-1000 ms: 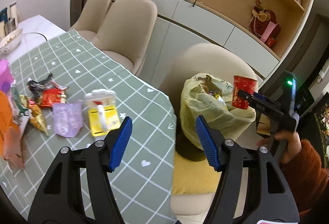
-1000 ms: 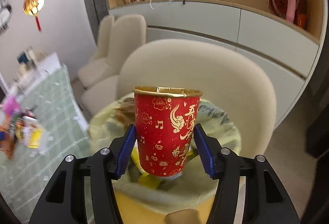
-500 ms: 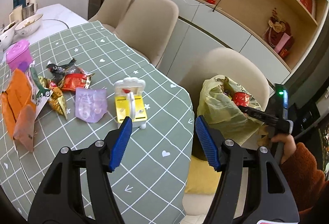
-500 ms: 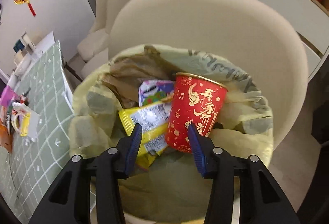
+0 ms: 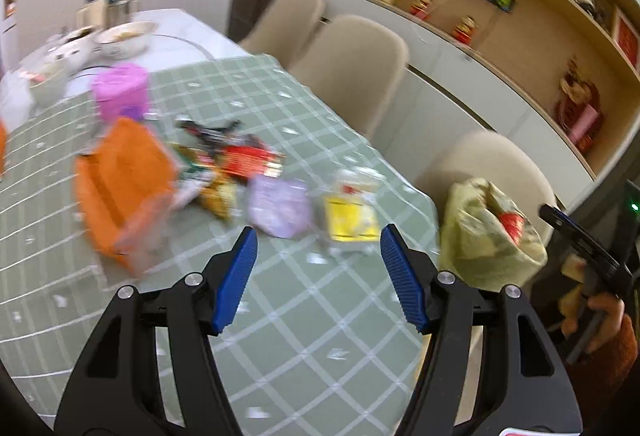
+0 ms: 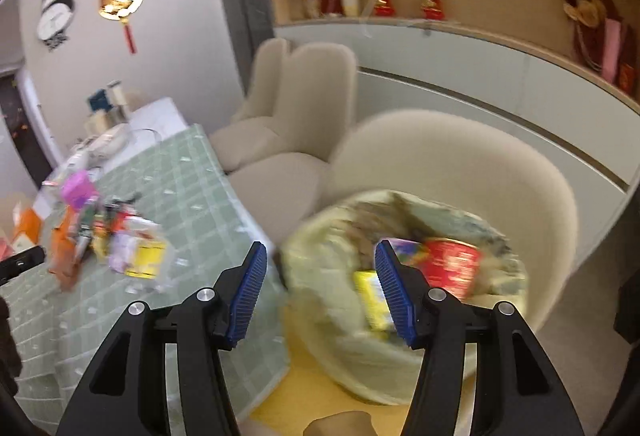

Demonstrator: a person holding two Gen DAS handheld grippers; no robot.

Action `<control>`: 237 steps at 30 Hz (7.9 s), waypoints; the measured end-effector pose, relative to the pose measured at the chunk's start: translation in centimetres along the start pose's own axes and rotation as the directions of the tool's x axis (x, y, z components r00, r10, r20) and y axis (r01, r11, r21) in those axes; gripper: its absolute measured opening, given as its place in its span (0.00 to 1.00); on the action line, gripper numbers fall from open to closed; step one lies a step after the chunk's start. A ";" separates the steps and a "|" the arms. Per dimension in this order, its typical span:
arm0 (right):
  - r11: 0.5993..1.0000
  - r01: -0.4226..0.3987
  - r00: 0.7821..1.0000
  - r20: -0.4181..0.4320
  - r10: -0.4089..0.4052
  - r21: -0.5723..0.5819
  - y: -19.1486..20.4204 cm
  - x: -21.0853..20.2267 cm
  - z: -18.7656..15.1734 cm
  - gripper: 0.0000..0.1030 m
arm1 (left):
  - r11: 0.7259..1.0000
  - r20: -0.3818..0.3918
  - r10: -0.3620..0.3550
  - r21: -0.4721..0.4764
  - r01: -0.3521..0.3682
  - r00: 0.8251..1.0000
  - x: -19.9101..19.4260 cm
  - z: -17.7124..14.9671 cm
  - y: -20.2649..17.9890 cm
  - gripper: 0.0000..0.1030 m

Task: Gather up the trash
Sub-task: 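Move both tools back over the table toward the remaining trash, then grasp the orange bag with the left tool while the right tool grasps a pink wrapper, then carry the orange bag with the left tool and pink wrapper with the right tool into the trash bag, then open both tools over the bag and move them back over the table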

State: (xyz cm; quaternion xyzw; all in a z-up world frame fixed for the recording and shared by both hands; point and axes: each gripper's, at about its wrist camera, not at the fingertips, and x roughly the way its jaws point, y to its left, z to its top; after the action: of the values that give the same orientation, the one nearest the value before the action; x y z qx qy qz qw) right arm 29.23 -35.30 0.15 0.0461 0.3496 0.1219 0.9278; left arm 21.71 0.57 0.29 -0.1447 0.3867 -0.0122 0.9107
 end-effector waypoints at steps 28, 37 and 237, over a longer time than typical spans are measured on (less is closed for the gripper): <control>0.978 -0.056 0.990 -0.137 0.028 -0.203 22.1 7.0 -4.0 0.52 | 0.973 -0.115 0.051 -0.218 -0.075 0.992 7.5 2.9 20.6 0.13; 0.964 -0.152 0.965 -0.242 0.097 -0.220 26.3 12.3 -5.6 0.52 | 0.999 -0.187 -0.046 -0.034 0.040 0.981 0.7 0.7 18.1 0.09; 0.981 -0.108 0.994 -0.016 0.107 -0.164 21.8 3.7 -0.4 0.48 | 0.981 -0.037 0.101 -0.165 -0.106 0.994 -4.5 -1.2 21.9 0.49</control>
State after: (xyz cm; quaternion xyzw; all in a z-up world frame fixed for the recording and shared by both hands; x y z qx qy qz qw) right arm 27.42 -13.28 1.24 -0.0124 0.3386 0.2003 0.9193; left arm 15.78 21.88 -3.32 -0.1999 0.4062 0.0656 0.8892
